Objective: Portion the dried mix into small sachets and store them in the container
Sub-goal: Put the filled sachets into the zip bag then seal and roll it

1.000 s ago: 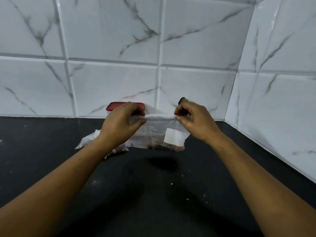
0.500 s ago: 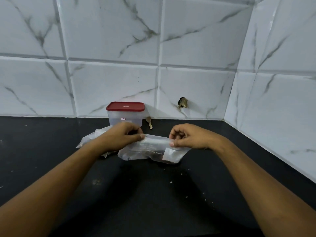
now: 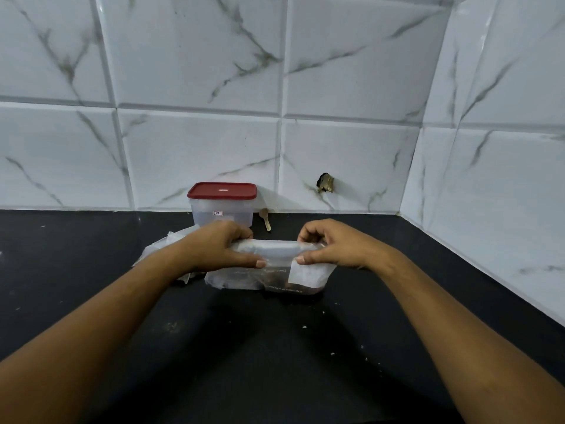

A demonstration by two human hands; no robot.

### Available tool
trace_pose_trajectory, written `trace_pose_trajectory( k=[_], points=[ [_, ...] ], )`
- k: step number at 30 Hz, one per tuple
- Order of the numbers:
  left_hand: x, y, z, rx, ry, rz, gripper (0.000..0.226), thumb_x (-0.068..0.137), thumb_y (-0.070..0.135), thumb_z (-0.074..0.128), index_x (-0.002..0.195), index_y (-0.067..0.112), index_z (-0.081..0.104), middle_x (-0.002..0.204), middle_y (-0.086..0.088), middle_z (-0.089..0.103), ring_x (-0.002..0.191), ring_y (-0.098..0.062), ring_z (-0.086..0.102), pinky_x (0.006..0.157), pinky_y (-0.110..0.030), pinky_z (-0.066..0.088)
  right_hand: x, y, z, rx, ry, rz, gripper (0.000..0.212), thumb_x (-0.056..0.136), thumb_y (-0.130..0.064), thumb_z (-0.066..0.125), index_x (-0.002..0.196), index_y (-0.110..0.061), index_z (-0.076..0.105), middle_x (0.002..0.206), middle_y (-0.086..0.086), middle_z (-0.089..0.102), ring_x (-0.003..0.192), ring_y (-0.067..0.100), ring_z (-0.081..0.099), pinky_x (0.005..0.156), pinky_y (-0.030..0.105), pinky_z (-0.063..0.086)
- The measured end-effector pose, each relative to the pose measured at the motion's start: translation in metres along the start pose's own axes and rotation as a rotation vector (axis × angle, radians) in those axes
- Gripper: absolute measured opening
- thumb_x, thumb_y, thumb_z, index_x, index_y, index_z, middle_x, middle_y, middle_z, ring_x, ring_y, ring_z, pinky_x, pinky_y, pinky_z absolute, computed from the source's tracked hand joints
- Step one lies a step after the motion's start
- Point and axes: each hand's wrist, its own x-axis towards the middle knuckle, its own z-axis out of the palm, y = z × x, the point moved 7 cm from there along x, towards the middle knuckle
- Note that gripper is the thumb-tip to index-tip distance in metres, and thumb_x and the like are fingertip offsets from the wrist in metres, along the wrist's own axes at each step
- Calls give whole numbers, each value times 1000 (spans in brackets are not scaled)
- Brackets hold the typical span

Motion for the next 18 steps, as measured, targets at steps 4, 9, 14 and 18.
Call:
trace_pose_trajectory(
  k=[4, 9, 14, 18],
  points=[
    [1, 3, -3, 152, 56, 45, 33, 82, 57, 78, 92, 29, 63, 83, 12, 64, 73, -4, 57, 67, -26, 45, 2, -3, 1, -41, 23, -16, 6, 92, -30, 78, 94, -26, 73, 94, -6, 69, 83, 5, 62, 73, 27, 50],
    [-2, 14, -6, 156, 171, 120, 16, 91, 44, 73, 96, 34, 62, 92, 16, 61, 85, -7, 58, 72, -28, 46, 1, -1, 1, 4, 108, -38, 16, 94, -31, 75, 109, -27, 70, 88, -7, 70, 77, 7, 63, 70, 26, 49],
    [3, 1, 5, 172, 60, 45, 27, 100, 45, 59, 106, 22, 72, 98, 7, 60, 91, -10, 56, 83, -34, 51, -1, -3, 6, -78, 125, -53, 13, 96, -36, 72, 100, -24, 67, 96, -9, 68, 85, 6, 62, 74, 26, 51],
    [0, 0, 14, 124, -2, 45, 30, 106, 41, 49, 105, 20, 71, 95, 6, 64, 87, -7, 59, 79, -29, 49, -1, -2, 12, -100, 76, -51, 16, 93, -34, 76, 105, -28, 68, 105, -13, 67, 97, 3, 63, 80, 24, 49]
  ],
)
